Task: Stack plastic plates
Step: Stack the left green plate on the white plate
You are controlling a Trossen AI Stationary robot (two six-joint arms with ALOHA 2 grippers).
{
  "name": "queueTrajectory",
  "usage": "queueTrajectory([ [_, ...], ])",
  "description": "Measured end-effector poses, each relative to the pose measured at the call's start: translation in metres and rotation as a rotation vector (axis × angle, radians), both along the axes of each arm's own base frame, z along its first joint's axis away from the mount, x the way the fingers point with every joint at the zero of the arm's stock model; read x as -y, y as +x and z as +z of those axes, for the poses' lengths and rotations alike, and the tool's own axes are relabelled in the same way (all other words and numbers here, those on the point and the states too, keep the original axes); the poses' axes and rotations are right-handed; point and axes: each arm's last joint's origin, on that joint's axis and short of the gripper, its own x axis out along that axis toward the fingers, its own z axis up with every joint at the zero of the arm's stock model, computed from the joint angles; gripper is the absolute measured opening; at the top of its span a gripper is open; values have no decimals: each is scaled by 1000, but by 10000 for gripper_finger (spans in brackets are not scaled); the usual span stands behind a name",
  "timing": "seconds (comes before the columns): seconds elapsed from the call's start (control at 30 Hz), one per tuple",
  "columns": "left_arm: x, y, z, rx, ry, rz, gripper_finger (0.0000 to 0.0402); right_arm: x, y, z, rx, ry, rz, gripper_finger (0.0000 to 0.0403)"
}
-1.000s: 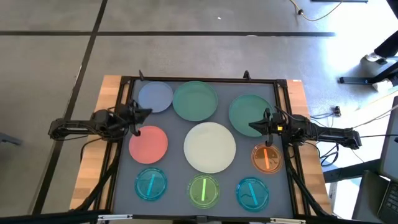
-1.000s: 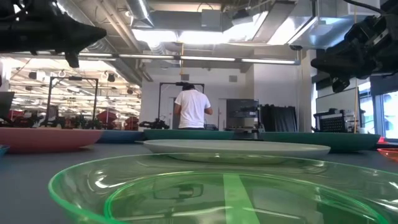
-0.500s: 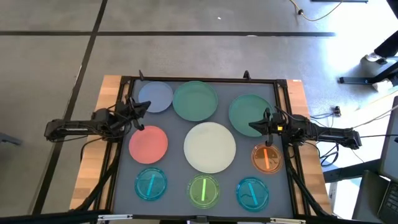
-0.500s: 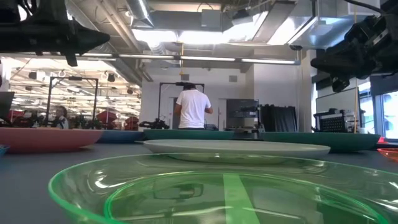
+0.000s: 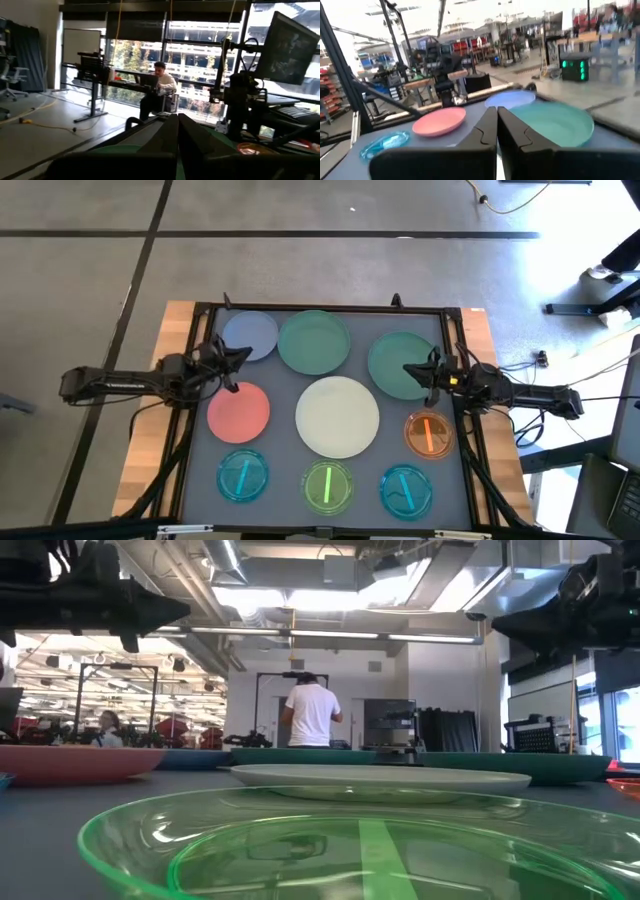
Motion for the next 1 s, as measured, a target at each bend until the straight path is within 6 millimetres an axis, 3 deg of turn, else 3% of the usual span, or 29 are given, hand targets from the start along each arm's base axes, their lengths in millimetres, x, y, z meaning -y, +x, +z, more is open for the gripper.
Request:
queueTrajectory([
  [0.17,3,7,0,60,-127,-68,2,0,9,6,47,-7,13,3],
  [0.3,6,14,2,25,-133,-92,2,0,21,14,14,-9,34,3],
  [0.63,7,41,19,-110,18,-80,2,4,66,54,-108,-101,16,3],
  [1.0,3,69,20,-155,84,-64,2,4,88,66,-113,-136,33,3],
])
